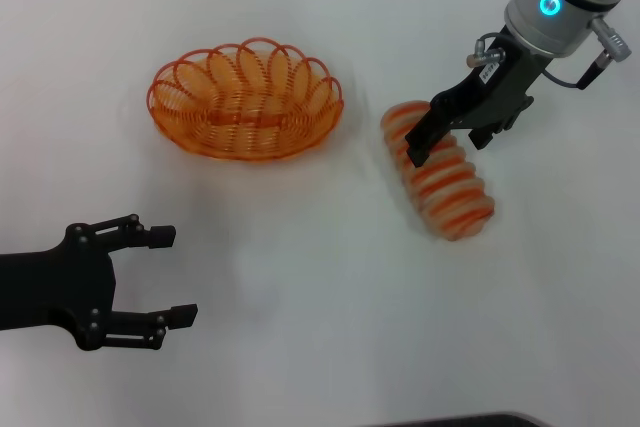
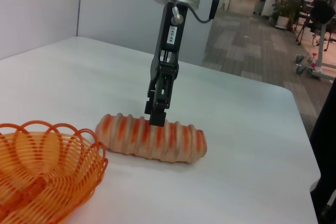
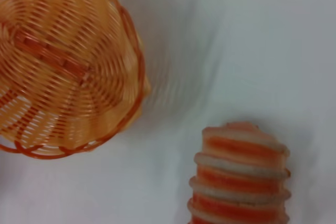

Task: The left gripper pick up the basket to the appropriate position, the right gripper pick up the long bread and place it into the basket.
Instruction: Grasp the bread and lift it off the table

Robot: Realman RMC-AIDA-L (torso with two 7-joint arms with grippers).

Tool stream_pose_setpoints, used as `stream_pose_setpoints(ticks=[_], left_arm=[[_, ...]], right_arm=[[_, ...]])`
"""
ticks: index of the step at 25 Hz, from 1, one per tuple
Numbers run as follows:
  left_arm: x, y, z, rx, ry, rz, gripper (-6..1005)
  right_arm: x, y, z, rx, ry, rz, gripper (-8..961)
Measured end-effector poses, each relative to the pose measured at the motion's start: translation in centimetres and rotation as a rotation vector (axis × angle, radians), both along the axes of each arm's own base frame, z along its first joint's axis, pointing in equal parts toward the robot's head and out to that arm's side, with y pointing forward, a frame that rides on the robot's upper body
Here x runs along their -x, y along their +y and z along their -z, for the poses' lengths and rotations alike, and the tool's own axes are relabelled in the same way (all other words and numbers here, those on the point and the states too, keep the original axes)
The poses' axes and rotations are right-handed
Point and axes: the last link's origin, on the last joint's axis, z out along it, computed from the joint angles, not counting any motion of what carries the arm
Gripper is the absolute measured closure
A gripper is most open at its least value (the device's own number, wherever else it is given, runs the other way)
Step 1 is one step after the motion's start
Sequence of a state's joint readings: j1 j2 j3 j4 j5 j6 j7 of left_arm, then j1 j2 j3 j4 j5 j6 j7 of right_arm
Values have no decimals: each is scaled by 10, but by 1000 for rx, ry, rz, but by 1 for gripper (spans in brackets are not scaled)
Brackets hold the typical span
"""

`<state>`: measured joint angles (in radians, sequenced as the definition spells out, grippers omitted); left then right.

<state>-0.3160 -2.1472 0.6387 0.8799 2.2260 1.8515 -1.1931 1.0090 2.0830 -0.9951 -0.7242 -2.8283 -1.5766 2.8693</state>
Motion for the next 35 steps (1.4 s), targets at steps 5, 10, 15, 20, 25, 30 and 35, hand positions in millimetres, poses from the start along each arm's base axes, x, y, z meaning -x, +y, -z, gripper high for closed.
stream_pose_setpoints(ticks=[5,10,15,20,25,30,35], left_arm=[[0,0,0,0,-1,-1,83],[-1,1,0,-1,-2,0,83],[-2,1,1,1,-5,0,82],[-2,2,0,-1,-6,-2,83],[-1,2,0,-4,-6,-5,83],[0,3,1,-8,-5,-11,82],[-1,3,1,-8,-8,-11,82]], right_arm=[[-5,-2,6,5,-17,12,13],[-6,0,13,7,-31,2,15],[-5,1,18,8,-43,-15,18],[-5,3,21,2,-38,-22,21],[-4,4,21,-4,-27,-32,102],[0,5,17,-2,5,-50,241],[7,6,3,10,13,-85,347]])
